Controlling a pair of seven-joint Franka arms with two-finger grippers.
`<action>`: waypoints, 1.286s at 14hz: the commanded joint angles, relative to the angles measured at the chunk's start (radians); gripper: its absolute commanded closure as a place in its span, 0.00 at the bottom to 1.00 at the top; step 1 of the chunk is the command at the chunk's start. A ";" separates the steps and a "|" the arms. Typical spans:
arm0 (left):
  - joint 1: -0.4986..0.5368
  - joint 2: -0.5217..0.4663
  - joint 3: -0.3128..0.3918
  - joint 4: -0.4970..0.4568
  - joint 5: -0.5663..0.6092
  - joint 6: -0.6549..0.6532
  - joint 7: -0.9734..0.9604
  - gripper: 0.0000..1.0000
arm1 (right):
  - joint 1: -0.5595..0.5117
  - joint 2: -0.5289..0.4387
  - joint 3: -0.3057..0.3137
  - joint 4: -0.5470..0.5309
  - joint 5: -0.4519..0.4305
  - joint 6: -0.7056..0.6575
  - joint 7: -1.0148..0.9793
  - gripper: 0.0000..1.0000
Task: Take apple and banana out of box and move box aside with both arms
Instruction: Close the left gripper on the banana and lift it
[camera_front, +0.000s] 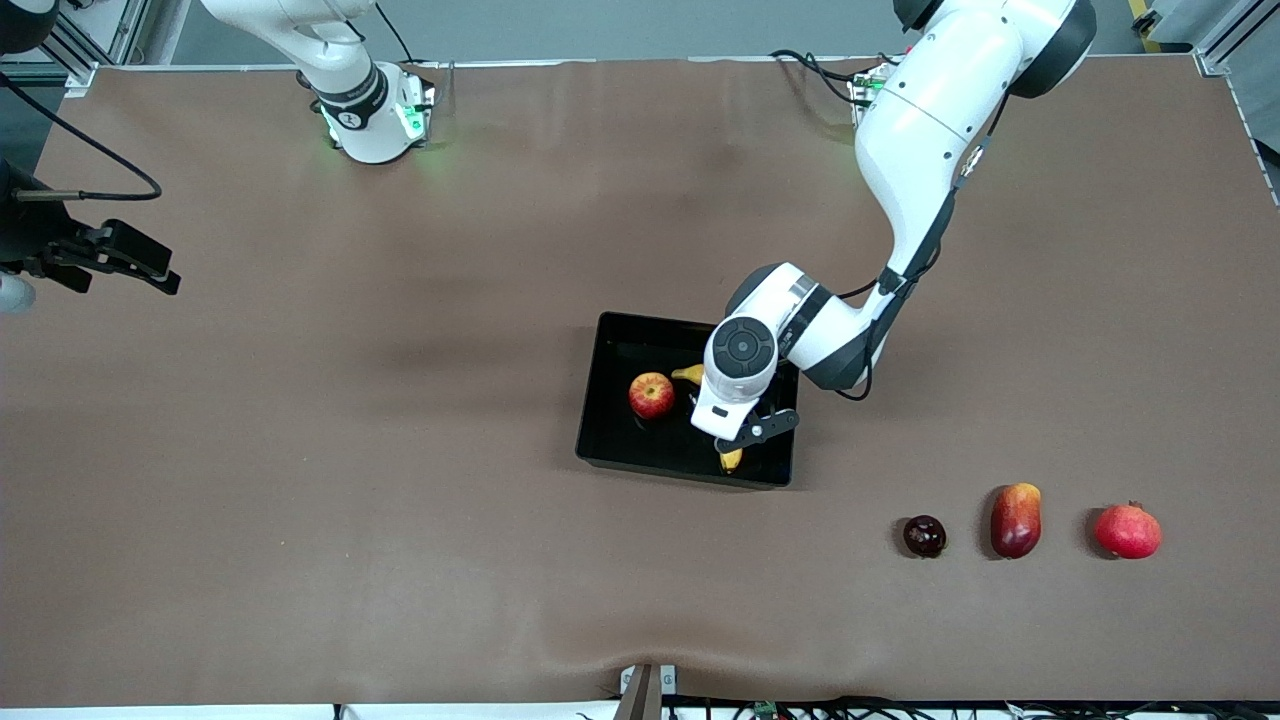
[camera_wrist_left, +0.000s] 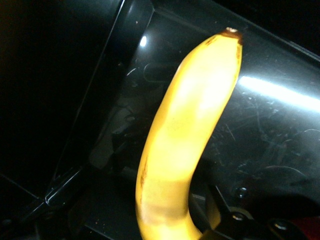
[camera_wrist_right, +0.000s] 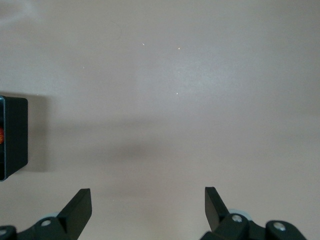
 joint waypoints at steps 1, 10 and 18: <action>-0.006 0.008 0.001 0.000 0.023 0.015 -0.028 0.15 | -0.013 -0.002 0.009 0.010 -0.006 -0.007 -0.011 0.00; -0.007 0.012 0.001 0.003 0.025 0.033 -0.018 1.00 | -0.014 -0.002 0.007 0.010 -0.006 -0.009 -0.011 0.00; 0.008 -0.094 0.000 0.014 0.025 -0.066 -0.018 1.00 | -0.013 -0.002 0.007 0.010 -0.006 -0.009 -0.011 0.00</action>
